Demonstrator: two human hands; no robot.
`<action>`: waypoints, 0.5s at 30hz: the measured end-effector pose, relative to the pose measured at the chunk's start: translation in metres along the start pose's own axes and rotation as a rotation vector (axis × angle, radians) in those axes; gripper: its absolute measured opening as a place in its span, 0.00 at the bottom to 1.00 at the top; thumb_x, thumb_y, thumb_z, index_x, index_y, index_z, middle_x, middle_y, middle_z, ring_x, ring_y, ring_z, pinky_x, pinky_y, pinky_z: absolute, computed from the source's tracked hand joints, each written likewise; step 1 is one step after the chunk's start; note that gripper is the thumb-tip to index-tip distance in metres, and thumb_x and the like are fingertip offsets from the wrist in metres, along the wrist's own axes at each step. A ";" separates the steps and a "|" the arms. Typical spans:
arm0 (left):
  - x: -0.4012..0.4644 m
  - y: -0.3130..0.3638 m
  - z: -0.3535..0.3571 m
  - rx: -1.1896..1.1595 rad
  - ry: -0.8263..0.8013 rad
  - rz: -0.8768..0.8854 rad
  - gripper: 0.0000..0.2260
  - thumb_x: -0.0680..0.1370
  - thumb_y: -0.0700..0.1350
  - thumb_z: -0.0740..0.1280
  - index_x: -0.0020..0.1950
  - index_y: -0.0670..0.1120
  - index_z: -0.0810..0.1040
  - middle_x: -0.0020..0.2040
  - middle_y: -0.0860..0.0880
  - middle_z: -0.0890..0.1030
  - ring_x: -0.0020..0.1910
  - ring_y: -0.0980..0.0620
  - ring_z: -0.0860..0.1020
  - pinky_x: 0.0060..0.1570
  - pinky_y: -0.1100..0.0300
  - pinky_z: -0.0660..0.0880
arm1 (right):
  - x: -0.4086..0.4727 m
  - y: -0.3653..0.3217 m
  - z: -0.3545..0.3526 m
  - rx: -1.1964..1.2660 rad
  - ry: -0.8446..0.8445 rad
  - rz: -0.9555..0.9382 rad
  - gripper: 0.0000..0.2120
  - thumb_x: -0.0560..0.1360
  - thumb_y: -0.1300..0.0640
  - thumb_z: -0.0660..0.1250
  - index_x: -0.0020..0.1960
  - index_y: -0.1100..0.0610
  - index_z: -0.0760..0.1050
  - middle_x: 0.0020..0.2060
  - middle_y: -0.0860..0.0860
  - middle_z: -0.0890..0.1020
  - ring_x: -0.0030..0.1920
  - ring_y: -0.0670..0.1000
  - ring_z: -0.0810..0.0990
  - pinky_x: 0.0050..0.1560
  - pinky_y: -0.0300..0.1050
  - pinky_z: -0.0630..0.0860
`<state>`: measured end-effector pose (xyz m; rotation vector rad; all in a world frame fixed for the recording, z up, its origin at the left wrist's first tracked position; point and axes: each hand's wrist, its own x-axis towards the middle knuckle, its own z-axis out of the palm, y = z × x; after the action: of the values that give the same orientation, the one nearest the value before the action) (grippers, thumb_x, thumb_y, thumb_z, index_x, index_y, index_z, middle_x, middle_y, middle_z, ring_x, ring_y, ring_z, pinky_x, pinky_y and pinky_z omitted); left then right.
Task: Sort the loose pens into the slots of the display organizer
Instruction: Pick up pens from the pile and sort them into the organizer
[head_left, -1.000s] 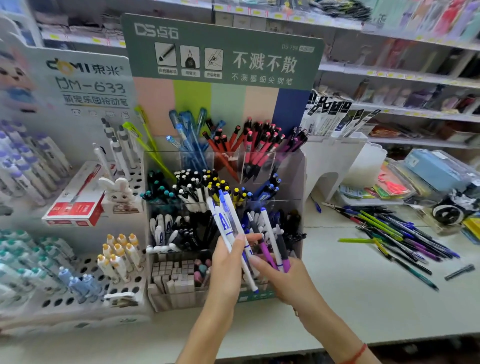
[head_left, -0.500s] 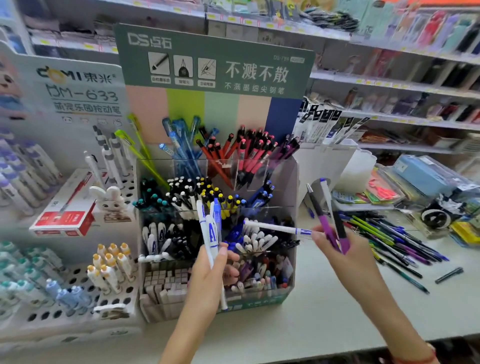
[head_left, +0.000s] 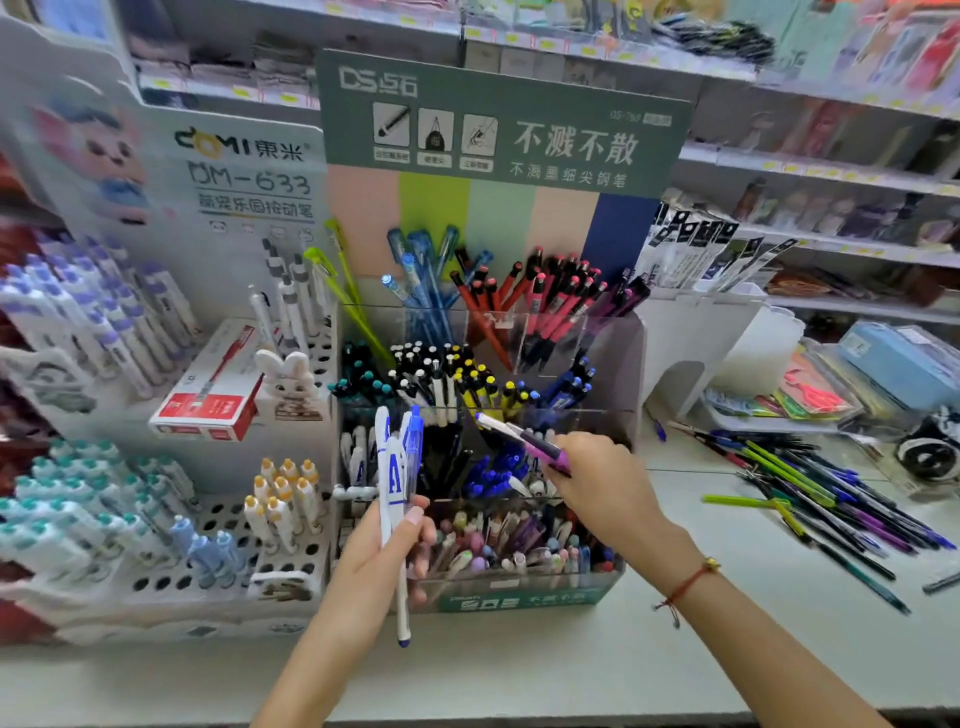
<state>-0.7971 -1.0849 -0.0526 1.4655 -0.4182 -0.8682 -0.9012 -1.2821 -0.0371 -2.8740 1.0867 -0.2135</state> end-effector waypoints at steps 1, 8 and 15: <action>0.000 -0.001 -0.003 -0.002 0.006 -0.006 0.06 0.82 0.43 0.58 0.54 0.46 0.74 0.32 0.54 0.76 0.27 0.57 0.71 0.27 0.64 0.71 | 0.000 0.001 0.005 0.037 0.005 0.012 0.09 0.80 0.49 0.61 0.54 0.52 0.75 0.45 0.51 0.80 0.43 0.55 0.79 0.36 0.45 0.68; -0.002 0.001 -0.009 -0.031 0.037 0.002 0.06 0.82 0.42 0.58 0.53 0.46 0.74 0.32 0.53 0.76 0.26 0.58 0.72 0.26 0.64 0.73 | 0.003 0.004 0.004 0.508 -0.075 0.012 0.13 0.77 0.43 0.64 0.47 0.53 0.75 0.31 0.50 0.77 0.28 0.45 0.71 0.30 0.41 0.66; 0.004 0.010 0.006 -0.043 0.172 0.093 0.10 0.82 0.46 0.57 0.46 0.47 0.76 0.37 0.49 0.77 0.27 0.63 0.75 0.31 0.68 0.75 | -0.043 -0.034 -0.027 1.015 -0.588 -0.039 0.10 0.81 0.53 0.57 0.47 0.56 0.73 0.26 0.44 0.74 0.23 0.40 0.67 0.23 0.31 0.63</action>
<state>-0.7966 -1.0927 -0.0431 1.4565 -0.3345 -0.6673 -0.9146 -1.2286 -0.0111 -1.8498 0.5518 0.0741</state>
